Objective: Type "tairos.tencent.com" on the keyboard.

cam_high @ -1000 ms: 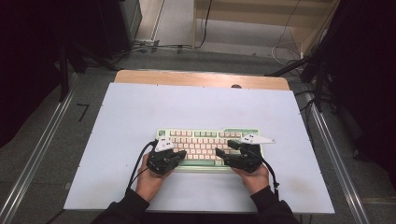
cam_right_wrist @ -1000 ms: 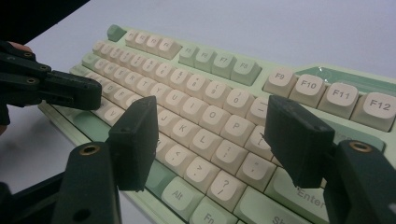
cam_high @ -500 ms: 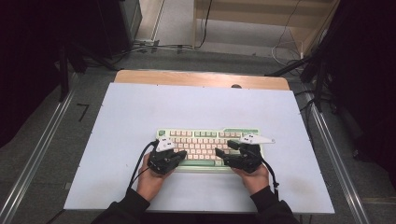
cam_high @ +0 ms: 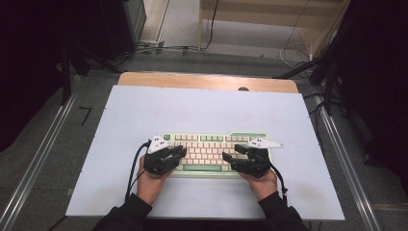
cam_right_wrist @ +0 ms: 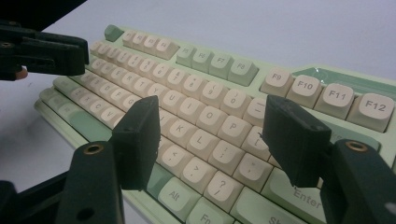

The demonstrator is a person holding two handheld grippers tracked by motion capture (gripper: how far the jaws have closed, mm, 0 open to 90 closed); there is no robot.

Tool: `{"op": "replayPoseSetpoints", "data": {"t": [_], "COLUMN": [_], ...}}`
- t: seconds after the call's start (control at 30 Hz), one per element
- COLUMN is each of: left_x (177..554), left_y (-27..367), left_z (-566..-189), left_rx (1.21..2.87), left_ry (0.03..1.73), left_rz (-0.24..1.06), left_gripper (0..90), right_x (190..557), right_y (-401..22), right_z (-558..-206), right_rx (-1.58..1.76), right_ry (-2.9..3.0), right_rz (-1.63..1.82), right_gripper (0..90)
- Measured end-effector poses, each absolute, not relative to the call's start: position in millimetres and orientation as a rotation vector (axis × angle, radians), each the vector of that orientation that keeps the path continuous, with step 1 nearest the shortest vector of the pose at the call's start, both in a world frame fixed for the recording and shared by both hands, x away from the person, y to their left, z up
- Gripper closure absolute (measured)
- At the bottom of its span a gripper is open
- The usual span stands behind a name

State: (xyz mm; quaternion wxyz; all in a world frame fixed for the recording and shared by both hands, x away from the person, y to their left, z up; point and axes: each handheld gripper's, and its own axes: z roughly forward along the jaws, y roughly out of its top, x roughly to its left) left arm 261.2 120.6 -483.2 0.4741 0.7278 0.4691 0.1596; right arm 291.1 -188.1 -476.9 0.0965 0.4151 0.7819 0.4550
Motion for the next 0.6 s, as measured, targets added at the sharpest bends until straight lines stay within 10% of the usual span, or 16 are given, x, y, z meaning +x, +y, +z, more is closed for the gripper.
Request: {"op": "replayPoseSetpoints", "data": {"t": [0.17, 0.6], "left_x": [260, 268], "left_y": [127, 148], "left_z": [-478, -481], "left_rx": [1.725, 1.67], "left_ry": [1.176, 1.237], "left_rz": [0.455, 0.523], "left_gripper": [48.4, 36.5], "right_x": [292, 297], "right_y": [-188, -184], "right_z": [-476, -474], "right_rx": [1.231, 1.221], "right_ry": [2.312, 2.318], "right_rz": [1.349, 1.344], "right_gripper": [39.7, 64.2]}}
